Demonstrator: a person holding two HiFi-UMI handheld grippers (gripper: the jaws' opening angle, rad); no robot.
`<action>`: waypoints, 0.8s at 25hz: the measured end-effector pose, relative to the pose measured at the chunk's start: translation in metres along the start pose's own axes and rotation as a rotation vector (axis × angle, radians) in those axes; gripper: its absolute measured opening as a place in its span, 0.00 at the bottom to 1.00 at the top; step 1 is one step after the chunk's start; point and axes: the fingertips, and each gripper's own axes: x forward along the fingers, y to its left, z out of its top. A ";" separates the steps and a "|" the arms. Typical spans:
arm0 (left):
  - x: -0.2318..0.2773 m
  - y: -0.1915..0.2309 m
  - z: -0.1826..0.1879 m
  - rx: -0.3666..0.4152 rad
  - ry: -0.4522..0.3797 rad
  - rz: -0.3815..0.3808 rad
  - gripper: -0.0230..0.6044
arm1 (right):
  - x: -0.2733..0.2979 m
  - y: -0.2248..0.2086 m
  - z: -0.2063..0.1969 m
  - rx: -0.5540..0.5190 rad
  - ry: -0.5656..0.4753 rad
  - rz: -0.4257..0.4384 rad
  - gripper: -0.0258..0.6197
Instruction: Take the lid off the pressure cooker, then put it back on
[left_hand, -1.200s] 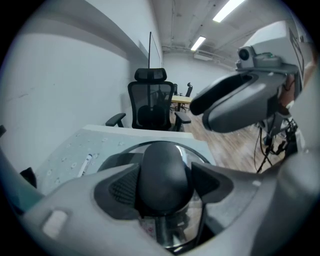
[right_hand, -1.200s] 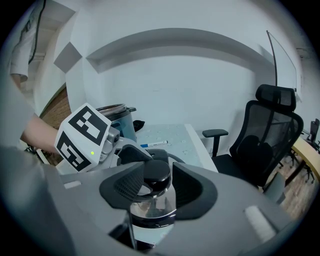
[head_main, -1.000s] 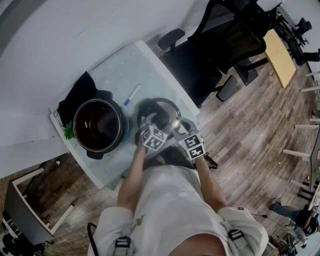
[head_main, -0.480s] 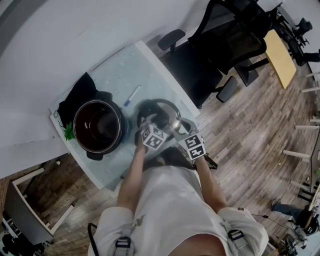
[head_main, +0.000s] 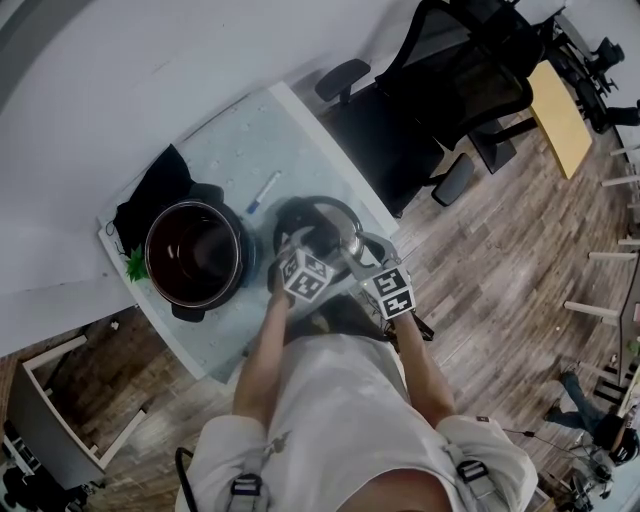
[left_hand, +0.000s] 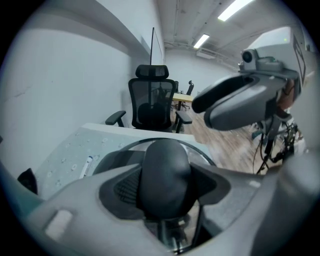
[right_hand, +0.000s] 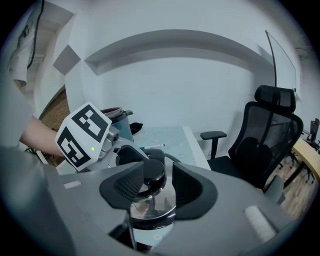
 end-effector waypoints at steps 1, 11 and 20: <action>-0.003 0.000 0.005 0.000 -0.009 -0.001 0.48 | -0.001 0.000 0.003 -0.004 -0.007 0.001 0.32; -0.045 0.004 0.062 0.039 -0.084 -0.009 0.47 | -0.022 0.004 0.049 -0.057 -0.046 0.011 0.32; -0.092 0.015 0.104 0.081 -0.133 0.024 0.47 | -0.048 0.009 0.096 -0.111 -0.083 0.001 0.32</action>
